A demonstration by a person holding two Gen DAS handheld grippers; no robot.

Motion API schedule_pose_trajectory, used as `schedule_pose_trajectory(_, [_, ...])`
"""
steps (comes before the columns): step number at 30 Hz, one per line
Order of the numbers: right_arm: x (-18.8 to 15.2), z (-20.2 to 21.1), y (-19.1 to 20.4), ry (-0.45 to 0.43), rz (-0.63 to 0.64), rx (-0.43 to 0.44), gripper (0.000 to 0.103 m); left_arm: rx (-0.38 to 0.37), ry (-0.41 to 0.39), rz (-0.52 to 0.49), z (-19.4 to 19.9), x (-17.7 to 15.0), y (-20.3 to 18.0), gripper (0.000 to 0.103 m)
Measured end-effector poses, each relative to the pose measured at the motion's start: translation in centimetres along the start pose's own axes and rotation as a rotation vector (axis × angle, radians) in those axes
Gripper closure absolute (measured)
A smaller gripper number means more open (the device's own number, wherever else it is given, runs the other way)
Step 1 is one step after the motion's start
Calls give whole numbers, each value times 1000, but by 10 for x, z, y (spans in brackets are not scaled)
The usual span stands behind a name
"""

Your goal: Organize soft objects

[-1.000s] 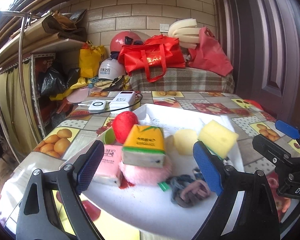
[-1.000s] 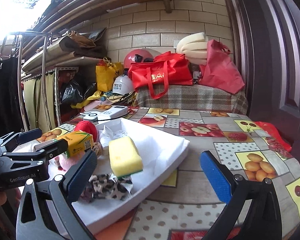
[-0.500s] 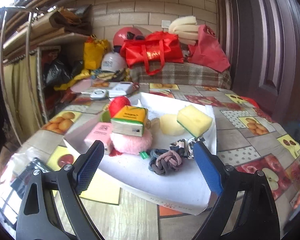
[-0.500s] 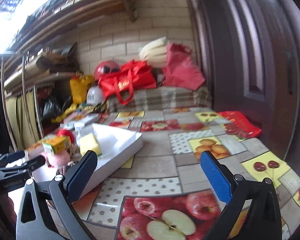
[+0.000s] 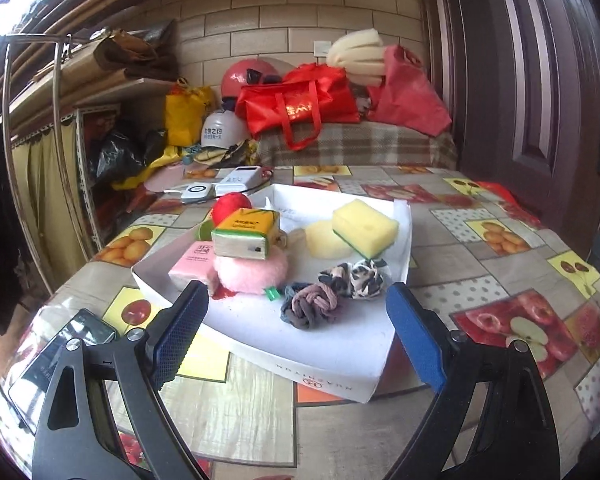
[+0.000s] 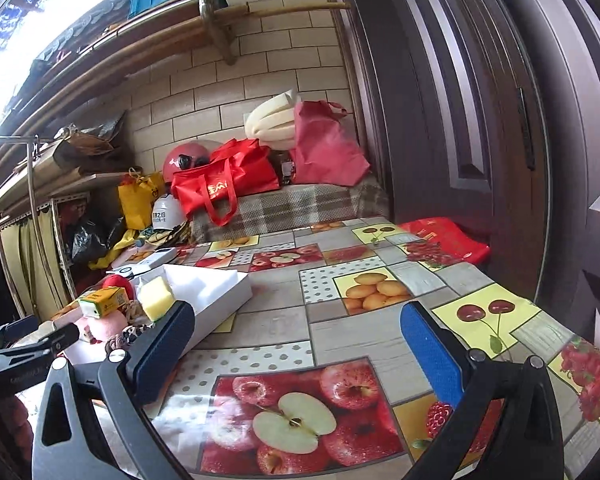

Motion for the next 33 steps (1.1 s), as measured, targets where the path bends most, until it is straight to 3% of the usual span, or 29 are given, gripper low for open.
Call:
schedule_pose_trajectory(13, [-2, 5, -6, -14, -14, -17, 0, 64, 57, -15, -10, -8, -1, 12])
schedule_pose_trajectory(33, [-1, 7, -4, -10, -13, -14, 0, 42, 53, -39, -11, -8, -6, 12])
Point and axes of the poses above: each gripper's, at about its wrist camera, not at the fingertips, and z roughly against the way its jaws point, y to its left, x to its top, the point moved 7 cm from there along -z, roughly the way its jaws point, and after that the axes turned 5 degrees about z, right-handed, at the moved point
